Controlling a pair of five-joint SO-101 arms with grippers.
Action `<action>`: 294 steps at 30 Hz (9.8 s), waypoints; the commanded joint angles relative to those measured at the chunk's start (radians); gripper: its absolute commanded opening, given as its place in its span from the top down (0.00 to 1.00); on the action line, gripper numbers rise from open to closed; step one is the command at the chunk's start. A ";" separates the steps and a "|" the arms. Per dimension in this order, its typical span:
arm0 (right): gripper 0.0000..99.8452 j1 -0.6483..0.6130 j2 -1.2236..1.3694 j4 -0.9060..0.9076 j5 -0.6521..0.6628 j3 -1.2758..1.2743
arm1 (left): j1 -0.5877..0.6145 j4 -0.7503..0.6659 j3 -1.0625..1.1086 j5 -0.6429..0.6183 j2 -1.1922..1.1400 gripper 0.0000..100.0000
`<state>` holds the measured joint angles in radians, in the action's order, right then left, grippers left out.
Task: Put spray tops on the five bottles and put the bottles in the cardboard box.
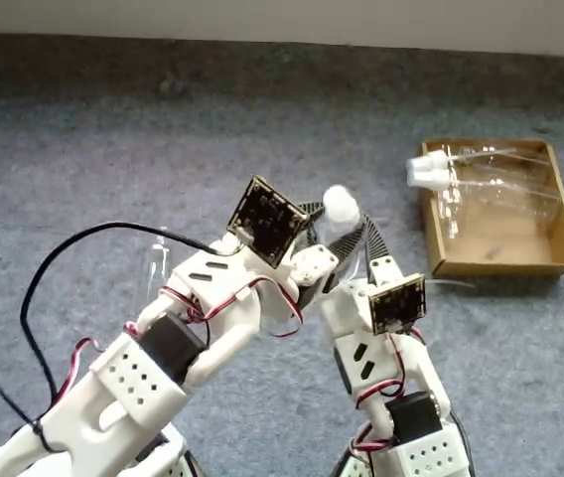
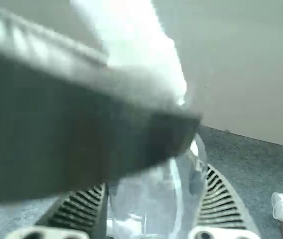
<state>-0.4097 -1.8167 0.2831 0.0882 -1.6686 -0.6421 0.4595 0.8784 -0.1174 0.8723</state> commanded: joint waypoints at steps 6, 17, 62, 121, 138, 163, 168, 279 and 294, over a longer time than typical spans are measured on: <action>0.86 0.015 -0.007 -0.022 -0.005 -0.079 | 0.039 0.026 -0.005 0.002 -0.004 0.84; 0.86 0.018 -0.007 -0.022 -0.005 -0.079 | 0.058 0.029 -0.024 0.009 0.007 0.83; 0.86 0.019 -0.007 -0.022 -0.005 -0.079 | 0.085 0.529 -0.344 0.117 0.008 0.83; 0.86 0.308 -0.004 -0.019 -0.009 -0.048 | 0.506 0.552 0.558 -0.052 0.914 0.99; 0.86 0.550 0.005 0.077 0.017 0.269 | 0.510 0.479 0.648 -0.052 0.957 0.99; 0.86 0.553 0.137 0.291 0.180 0.662 | 0.507 0.479 0.656 -0.048 0.957 0.99; 0.86 0.553 0.352 0.288 0.178 0.754 | 0.507 0.479 0.656 -0.048 0.957 0.99; 0.72 0.740 2.244 -1.434 0.103 0.765 | 0.510 0.430 0.707 -0.044 0.957 0.99; 0.72 0.742 2.236 -1.437 0.103 0.766 | 0.512 0.407 0.719 -0.044 0.957 0.99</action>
<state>0.3130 0.4296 -1.1377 0.1818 -0.9275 -0.1404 0.9106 1.5888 -0.1634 1.8174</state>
